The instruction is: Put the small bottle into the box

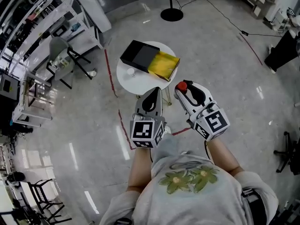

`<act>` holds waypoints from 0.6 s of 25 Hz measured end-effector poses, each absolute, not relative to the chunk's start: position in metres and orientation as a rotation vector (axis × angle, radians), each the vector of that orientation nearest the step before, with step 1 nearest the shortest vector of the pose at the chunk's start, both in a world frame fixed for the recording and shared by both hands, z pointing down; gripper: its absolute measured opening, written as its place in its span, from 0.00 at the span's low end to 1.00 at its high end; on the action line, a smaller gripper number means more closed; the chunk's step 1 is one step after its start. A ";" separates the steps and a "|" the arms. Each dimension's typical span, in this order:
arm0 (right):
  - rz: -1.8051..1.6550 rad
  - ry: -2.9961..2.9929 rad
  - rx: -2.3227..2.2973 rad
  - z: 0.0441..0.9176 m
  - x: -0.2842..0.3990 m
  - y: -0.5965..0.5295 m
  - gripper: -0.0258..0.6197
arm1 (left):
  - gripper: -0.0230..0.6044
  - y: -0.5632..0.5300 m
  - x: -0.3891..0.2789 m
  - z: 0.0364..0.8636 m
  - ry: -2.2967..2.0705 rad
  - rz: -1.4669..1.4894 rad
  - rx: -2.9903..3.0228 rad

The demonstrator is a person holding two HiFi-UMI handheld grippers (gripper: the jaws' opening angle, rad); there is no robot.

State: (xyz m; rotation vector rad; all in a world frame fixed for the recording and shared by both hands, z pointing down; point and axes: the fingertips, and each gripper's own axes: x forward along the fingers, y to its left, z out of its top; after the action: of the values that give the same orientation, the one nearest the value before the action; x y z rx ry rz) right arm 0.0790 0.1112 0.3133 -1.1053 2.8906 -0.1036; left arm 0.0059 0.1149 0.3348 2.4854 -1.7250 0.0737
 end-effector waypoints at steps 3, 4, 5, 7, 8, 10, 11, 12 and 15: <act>-0.122 2.881 -1.137 0.310 0.064 0.074 0.27 | 0.04 0.078 -0.013 0.331 -1.709 0.077 2.499; -0.126 2.876 -1.150 0.311 0.059 0.063 0.27 | 0.04 0.067 -0.019 0.331 -1.704 0.078 2.504; -0.127 2.871 -1.162 0.312 0.054 0.053 0.27 | 0.04 0.057 -0.026 0.332 -1.698 0.077 2.509; -0.123 2.861 -1.186 0.314 0.045 0.033 0.27 | 0.04 0.037 -0.038 0.334 -1.688 0.073 2.516; -0.123 2.855 -1.197 0.315 0.041 0.023 0.27 | 0.04 0.028 -0.043 0.336 -1.681 0.072 2.519; -0.129 2.840 -1.217 0.317 0.034 0.006 0.27 | 0.04 0.011 -0.052 0.338 -1.662 0.074 2.528; -0.132 2.831 -1.227 0.318 0.030 -0.002 0.27 | 0.04 0.003 -0.055 0.339 -1.652 0.077 2.535; -0.133 2.823 -1.237 0.319 0.027 -0.010 0.27 | 0.04 -0.004 -0.059 0.340 -1.641 0.078 2.542; -0.133 2.803 -1.261 0.320 0.018 -0.032 0.27 | 0.04 -0.024 -0.068 0.343 -1.616 0.082 2.555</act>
State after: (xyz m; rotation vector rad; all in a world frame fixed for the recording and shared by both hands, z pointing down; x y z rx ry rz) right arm 0.0184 -0.0323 0.3203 -1.2608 2.8032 -0.1327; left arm -0.0684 -0.0241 0.3433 2.5547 -1.6165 0.0822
